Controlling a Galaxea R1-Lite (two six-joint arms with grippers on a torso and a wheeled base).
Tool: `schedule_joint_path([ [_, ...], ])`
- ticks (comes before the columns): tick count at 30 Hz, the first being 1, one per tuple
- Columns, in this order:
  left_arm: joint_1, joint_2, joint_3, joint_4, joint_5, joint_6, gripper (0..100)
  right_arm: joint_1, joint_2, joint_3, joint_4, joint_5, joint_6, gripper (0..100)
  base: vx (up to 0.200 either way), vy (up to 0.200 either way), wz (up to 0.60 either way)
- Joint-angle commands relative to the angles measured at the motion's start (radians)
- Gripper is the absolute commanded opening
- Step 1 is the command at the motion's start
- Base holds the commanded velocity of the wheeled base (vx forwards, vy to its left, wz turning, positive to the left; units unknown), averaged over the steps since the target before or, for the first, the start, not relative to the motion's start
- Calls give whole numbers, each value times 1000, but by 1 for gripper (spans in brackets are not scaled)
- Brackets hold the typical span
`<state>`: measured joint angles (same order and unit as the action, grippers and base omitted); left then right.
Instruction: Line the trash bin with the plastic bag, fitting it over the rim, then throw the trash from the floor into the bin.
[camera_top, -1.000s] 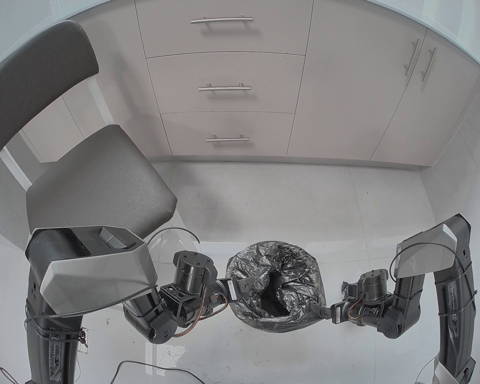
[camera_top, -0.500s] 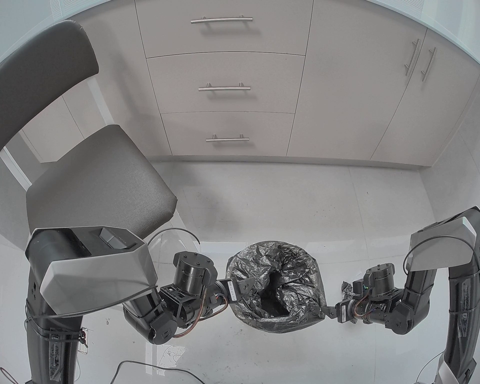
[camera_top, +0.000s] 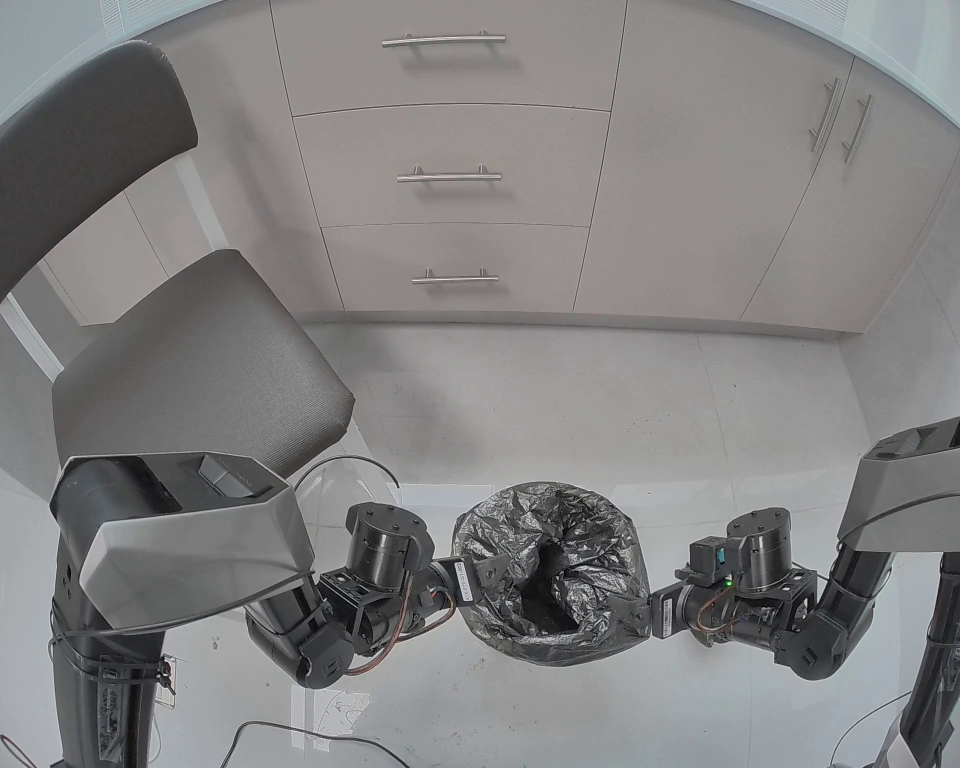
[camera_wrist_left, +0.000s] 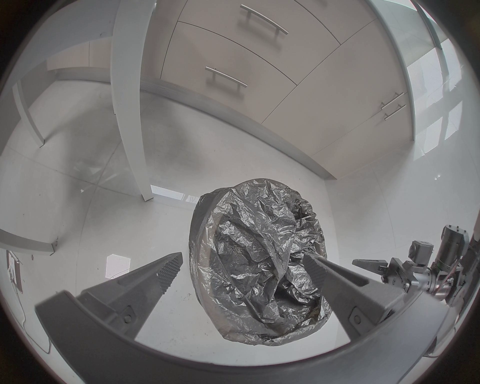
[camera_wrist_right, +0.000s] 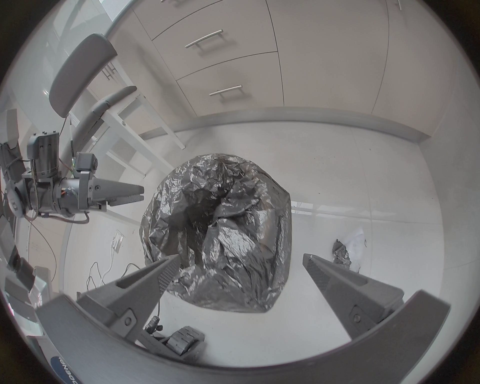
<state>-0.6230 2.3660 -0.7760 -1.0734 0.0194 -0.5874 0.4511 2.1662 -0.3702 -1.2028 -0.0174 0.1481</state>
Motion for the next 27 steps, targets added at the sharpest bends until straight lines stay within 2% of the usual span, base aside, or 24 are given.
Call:
schedule_joint_path([
  [1, 0, -2, 0, 0, 1, 0, 100, 1, 115, -85, -6, -2, 7, 100, 0, 0, 0],
  [6, 0, -2, 0, 0, 1, 0, 100, -17, 201, -128, -20, -4, 7, 100, 0, 0, 0],
  [17, 0, -2, 1, 0, 2, 0, 100, -20, 216, -88, -35, -2, 8, 100, 0, 0, 0],
  [22, 0, -2, 1, 0, 2, 0, 100, -20, 219, -29, -83, -4, 8, 100, 0, 0, 0],
  [27, -1, -2, 3, 0, 2, 0, 100, -12, 242, 70, -202, -4, 7, 100, 0, 0, 0],
])
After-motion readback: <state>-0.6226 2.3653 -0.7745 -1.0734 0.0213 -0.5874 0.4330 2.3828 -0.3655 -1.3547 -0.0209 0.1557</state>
